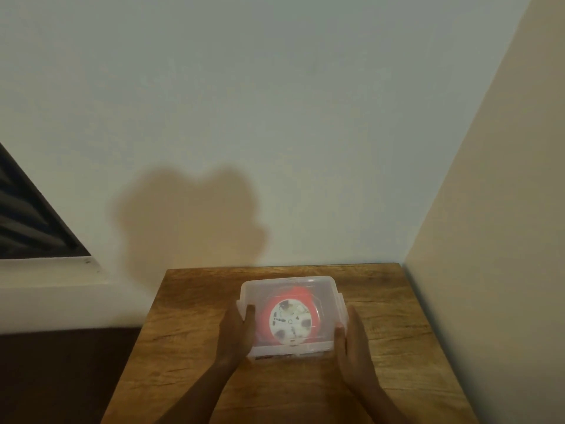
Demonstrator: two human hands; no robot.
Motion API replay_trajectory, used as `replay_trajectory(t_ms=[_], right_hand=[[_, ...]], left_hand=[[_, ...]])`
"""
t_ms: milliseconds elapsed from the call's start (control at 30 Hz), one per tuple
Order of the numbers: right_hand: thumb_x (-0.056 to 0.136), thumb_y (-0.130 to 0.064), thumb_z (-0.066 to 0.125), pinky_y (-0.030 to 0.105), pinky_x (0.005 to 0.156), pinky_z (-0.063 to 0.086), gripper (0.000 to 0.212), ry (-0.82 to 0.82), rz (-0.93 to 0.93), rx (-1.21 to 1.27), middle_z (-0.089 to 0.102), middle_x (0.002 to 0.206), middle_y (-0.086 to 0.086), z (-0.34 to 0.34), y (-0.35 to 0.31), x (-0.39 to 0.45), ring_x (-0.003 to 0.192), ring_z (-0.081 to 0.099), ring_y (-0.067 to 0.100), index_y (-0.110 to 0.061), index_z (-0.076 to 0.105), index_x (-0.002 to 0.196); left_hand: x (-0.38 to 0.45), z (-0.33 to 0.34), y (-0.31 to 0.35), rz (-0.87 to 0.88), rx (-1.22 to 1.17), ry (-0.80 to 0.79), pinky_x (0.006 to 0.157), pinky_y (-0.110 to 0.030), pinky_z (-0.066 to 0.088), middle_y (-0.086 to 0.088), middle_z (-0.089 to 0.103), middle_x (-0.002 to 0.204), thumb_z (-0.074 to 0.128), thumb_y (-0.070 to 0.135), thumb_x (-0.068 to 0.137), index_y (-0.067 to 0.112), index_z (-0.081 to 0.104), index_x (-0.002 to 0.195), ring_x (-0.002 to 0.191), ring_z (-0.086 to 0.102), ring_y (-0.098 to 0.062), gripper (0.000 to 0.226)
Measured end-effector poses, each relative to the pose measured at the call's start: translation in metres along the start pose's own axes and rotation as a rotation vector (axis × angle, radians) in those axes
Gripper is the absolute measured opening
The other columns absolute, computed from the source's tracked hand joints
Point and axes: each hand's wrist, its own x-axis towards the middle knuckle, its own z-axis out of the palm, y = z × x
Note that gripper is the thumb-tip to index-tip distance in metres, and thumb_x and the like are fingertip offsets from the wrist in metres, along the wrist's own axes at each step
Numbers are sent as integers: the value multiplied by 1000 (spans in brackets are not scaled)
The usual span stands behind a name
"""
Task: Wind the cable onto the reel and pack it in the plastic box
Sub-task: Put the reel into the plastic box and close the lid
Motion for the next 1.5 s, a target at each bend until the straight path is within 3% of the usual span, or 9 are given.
replay_trajectory(t_ms=[133, 267, 467, 633, 767, 1033, 1133, 1333, 1500], right_hand=[[99, -49, 37, 30, 80, 59, 49, -178, 271, 334, 59, 127, -5, -11, -6, 4, 107, 64, 12, -30, 35, 144], [101, -38, 47, 49, 88, 55, 33, -211, 626, 790, 74, 106, 11, -21, -6, 15, 98, 71, 31, -15, 66, 116], [89, -8, 68, 48, 79, 60, 22, -209, 645, 621, 75, 98, 14, -48, -14, 47, 88, 73, 31, -3, 69, 110], [89, -8, 68, 30, 68, 61, 30, -137, 427, 177, 71, 104, 1, -41, -25, 58, 85, 70, 17, -12, 66, 119], [90, -16, 68, 41, 83, 58, 45, -72, 294, -16, 65, 121, 6, -25, -26, 51, 102, 65, 24, -15, 56, 133], [95, -19, 61, 38, 79, 58, 38, 110, 159, -158, 69, 114, 6, -10, -25, 43, 95, 68, 21, -13, 57, 133], [96, -19, 60, 34, 75, 60, 26, 132, 136, -210, 72, 103, 2, -7, -25, 43, 85, 68, 16, -13, 66, 121], [97, -21, 59, 25, 67, 58, 20, 107, 99, -228, 72, 94, -3, -5, -21, 42, 76, 67, 10, -15, 69, 113], [100, -31, 52, 20, 65, 56, 25, 127, -2, -208, 72, 98, -6, -3, -16, 32, 78, 68, 5, -20, 65, 119]], left_hand=[[0, -6, 5, -18, -79, -79, 82, -44, 66, -9, 69, 120, 40, 45, 108, 14, 52, 135, 97, 72, -24, 43], [0, -12, 3, -15, -95, -149, 84, -48, 65, -11, 67, 123, 32, 43, 110, 14, 49, 139, 101, 72, -27, 44], [-1, -13, 5, -19, -56, -177, 88, -49, 64, -13, 65, 129, 31, 42, 111, 13, 44, 144, 106, 71, -29, 46], [-1, -12, 4, -20, -51, -168, 86, -46, 65, -11, 65, 129, 32, 42, 111, 13, 44, 145, 105, 71, -28, 46], [-2, -11, 3, -15, -64, -160, 84, -47, 65, -11, 65, 124, 32, 41, 111, 12, 44, 143, 101, 71, -28, 45], [-3, -14, 5, -26, -83, -189, 80, -39, 65, -7, 62, 123, 32, 39, 111, 14, 42, 144, 100, 70, -24, 42], [-3, -15, 7, -21, -91, -211, 71, -29, 63, -3, 62, 118, 30, 39, 111, 16, 43, 140, 94, 69, -17, 39], [-1, -22, 4, -51, -251, -299, 67, -26, 63, 3, 68, 112, 33, 40, 111, 25, 51, 127, 89, 75, -16, 28], [6, -38, -2, -97, -338, -507, 75, -39, 66, 2, 80, 109, 53, 39, 106, 31, 70, 119, 98, 78, -20, 23]])
